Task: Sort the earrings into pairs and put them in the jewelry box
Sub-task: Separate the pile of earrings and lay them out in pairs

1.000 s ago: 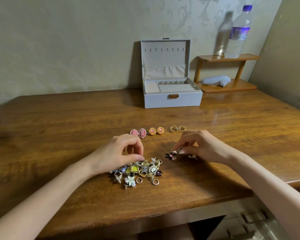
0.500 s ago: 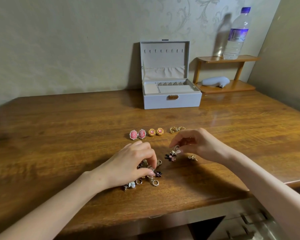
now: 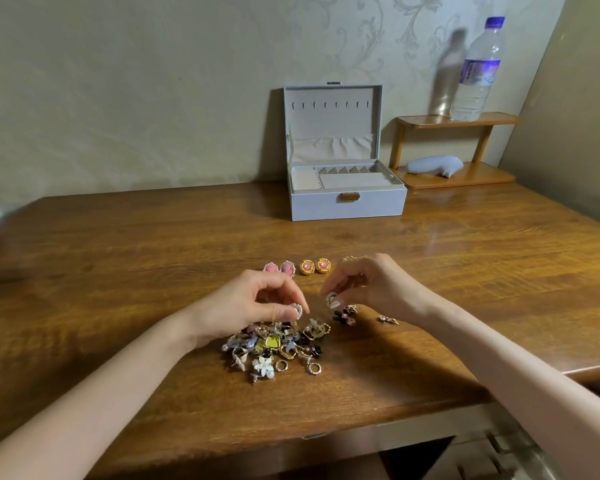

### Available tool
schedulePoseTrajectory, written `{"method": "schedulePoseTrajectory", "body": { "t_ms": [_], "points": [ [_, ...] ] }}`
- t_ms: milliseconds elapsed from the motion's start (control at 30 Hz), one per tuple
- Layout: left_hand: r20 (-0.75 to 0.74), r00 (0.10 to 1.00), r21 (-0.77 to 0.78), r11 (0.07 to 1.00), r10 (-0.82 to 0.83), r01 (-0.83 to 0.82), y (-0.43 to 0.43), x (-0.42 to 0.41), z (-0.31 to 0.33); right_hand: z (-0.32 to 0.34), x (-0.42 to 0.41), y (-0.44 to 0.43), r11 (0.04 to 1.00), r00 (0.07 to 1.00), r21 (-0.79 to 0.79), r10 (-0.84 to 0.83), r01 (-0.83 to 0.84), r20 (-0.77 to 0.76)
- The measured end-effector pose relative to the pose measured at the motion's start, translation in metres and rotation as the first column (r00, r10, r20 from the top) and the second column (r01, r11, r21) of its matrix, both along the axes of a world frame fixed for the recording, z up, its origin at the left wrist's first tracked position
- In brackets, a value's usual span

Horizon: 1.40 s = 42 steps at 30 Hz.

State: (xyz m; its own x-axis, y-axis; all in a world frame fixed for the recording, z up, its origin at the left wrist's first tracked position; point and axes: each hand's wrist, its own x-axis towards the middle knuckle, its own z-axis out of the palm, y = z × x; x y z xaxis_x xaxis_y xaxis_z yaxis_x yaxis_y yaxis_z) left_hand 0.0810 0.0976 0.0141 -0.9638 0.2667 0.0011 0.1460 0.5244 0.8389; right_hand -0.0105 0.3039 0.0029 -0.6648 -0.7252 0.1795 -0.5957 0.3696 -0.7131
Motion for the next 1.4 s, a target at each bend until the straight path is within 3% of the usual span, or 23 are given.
{"method": "schedulePoseTrajectory", "body": {
  "t_ms": [200,400,467,567,733,1167,1400],
  "points": [
    [-0.080,0.953,-0.069,0.952,0.293,-0.299,-0.017,-0.019,-0.007,-0.005,-0.005,-0.029,0.996,0.994,0.001,-0.084,0.085,-0.074],
    [-0.027,0.930,-0.055,0.929,0.365,-0.366,-0.017,-0.027,-0.014,-0.006,-0.005,-0.055,0.992,0.991,0.058,-0.111,0.115,-0.068],
    [-0.077,0.918,-0.114,0.911,0.390,-0.397,-0.017,-0.028,-0.016,-0.005,-0.005,-0.061,0.991,0.993,0.068,-0.114,0.116,-0.032],
    [-0.196,0.904,-0.302,0.854,0.380,-0.424,-0.018,-0.028,-0.020,-0.005,-0.005,-0.065,0.988,0.992,0.084,-0.129,0.128,0.013],
    [-0.215,0.906,-0.367,0.829,0.365,-0.422,-0.017,-0.028,-0.026,-0.002,-0.005,-0.069,0.983,0.989,0.121,-0.145,0.139,0.041],
    [-0.296,0.889,-0.365,0.819,0.349,-0.442,-0.017,-0.028,-0.032,-0.006,-0.005,-0.070,0.968,0.977,0.166,-0.165,0.187,-0.137],
    [-0.295,0.898,-0.359,0.832,0.328,-0.422,-0.021,-0.027,-0.035,-0.003,-0.009,-0.055,0.967,0.990,0.225,-0.104,0.122,-0.093]
  ]
}}
